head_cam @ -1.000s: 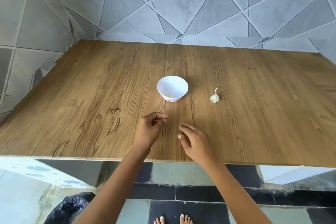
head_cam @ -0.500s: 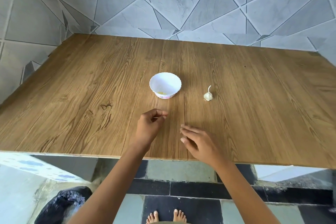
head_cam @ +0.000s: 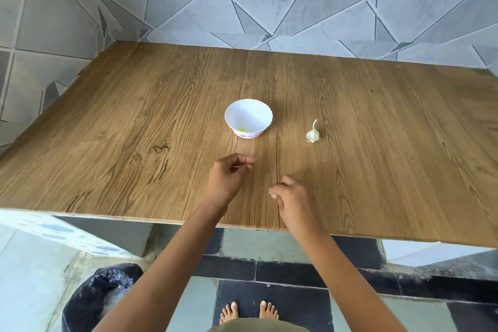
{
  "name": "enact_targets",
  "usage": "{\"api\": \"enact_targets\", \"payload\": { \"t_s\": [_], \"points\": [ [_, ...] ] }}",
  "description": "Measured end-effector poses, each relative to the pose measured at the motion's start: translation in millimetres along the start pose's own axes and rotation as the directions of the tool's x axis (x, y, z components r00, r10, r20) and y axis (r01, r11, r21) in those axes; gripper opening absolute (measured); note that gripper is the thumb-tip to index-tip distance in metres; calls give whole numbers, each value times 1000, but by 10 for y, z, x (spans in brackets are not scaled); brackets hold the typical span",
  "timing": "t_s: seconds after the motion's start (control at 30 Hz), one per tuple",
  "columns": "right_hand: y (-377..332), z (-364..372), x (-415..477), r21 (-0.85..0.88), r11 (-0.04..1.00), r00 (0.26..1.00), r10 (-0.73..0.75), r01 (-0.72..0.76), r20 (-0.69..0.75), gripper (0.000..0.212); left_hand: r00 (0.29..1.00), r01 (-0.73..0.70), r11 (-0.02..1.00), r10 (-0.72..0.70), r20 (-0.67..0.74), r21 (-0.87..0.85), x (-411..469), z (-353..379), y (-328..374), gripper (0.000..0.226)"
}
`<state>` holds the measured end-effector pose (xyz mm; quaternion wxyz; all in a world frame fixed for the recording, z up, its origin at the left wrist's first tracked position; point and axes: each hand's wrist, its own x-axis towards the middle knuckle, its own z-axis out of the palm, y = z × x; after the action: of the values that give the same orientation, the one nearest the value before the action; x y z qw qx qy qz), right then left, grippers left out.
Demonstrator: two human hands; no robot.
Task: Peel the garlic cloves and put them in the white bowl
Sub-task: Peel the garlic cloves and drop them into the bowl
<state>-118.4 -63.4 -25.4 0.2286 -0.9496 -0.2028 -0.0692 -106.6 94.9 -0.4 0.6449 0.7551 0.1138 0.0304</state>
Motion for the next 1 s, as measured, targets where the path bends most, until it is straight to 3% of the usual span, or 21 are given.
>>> {"api": "enact_targets", "payload": {
  "t_s": [0.17,0.3,0.4,0.5,0.57,0.7,0.83,0.93,1.0],
  "points": [
    [68,15,141,43,999,999,-10,8,38,19,999,44,999,-44,8,-13,-33,-24,-15,22],
    [-7,-163,244,268,963,999,38,-42,20,15,971,239,933,-231,62,-271,-102,15,33,18],
    [-209,-301,352,346,936,998,-62,68,-30,13,895,426,686,-415,163,-590,-75,83,99,25],
    [-429,-317,426,216,955,975,-219,205,45,27,816,499,435,-527,238,-749,-15,121,138,31],
    [-486,-296,458,111,959,952,-274,260,135,37,794,507,339,-541,277,-792,23,124,113,27],
    [-510,-289,485,-11,968,960,-248,252,132,21,793,489,271,-535,292,-829,46,88,102,33],
    [-533,-249,491,1,972,972,-236,236,7,12,793,484,212,-516,323,-849,17,58,136,33],
    [-547,-228,452,34,968,968,-248,249,-36,16,787,490,220,-527,320,-844,23,37,104,33],
    [-551,-238,440,77,964,967,-252,253,-28,7,793,484,253,-531,297,-838,15,29,118,35]
  ]
}}
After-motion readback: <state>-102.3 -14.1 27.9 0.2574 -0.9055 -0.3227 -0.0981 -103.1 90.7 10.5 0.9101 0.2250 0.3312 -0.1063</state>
